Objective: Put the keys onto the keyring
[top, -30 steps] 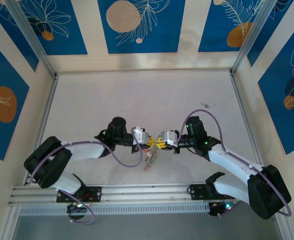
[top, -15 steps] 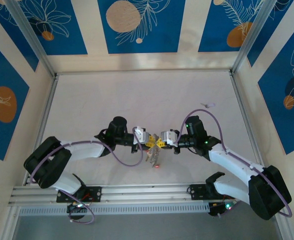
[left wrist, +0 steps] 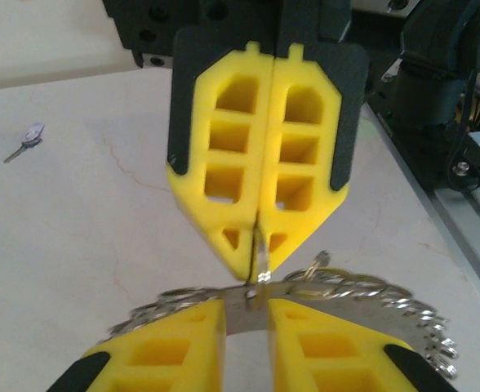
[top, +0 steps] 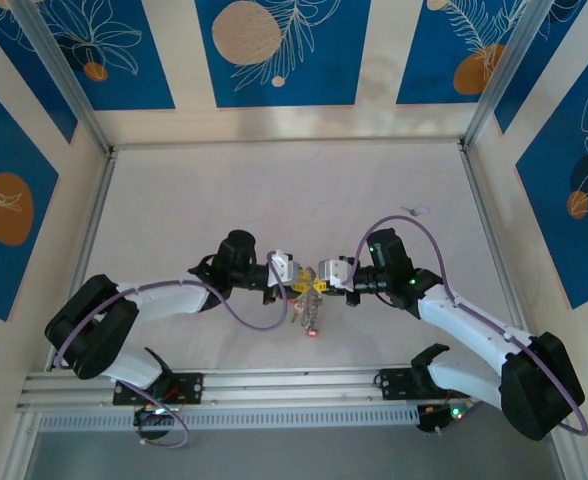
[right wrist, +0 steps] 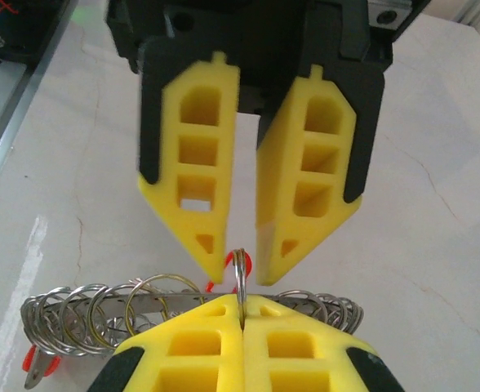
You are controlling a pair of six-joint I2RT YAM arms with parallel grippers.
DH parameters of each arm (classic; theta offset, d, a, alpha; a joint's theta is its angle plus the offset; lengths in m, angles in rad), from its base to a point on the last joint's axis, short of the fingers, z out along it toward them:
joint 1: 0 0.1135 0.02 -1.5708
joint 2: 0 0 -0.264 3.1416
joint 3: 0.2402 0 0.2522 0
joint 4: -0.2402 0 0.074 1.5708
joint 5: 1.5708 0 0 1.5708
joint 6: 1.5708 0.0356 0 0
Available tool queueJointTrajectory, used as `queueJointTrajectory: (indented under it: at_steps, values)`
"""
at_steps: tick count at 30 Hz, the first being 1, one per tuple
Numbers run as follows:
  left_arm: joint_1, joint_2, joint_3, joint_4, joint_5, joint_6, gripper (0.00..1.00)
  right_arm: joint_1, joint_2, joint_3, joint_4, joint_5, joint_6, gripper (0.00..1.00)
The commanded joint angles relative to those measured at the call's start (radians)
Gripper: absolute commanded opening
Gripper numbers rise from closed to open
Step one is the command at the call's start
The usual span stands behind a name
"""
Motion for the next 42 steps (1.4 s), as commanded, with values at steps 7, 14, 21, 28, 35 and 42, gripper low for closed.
queueJointTrajectory:
  at_steps: [7,14,21,28,35,42]
  values:
    - [-0.022,-0.020,0.033,0.002,0.039,0.015,0.21,0.007,0.006,0.031,-0.023,0.012,0.032,0.00]
    - [-0.025,-0.022,0.046,-0.020,-0.022,0.034,0.06,0.014,0.005,0.031,-0.028,0.006,0.021,0.00]
    - [-0.028,-0.023,0.027,0.006,-0.019,0.057,0.00,-0.018,-0.028,-0.027,0.098,-0.082,0.077,0.08]
    - [-0.007,-0.024,-0.015,0.105,0.072,0.009,0.00,-0.073,-0.076,-0.142,0.284,-0.186,0.201,0.25]
    - [0.005,-0.027,-0.013,0.143,0.100,-0.005,0.00,-0.081,-0.048,-0.158,0.343,-0.226,0.232,0.24]
    - [0.005,-0.013,-0.014,0.178,0.102,-0.020,0.00,-0.081,-0.023,-0.154,0.346,-0.229,0.236,0.17]
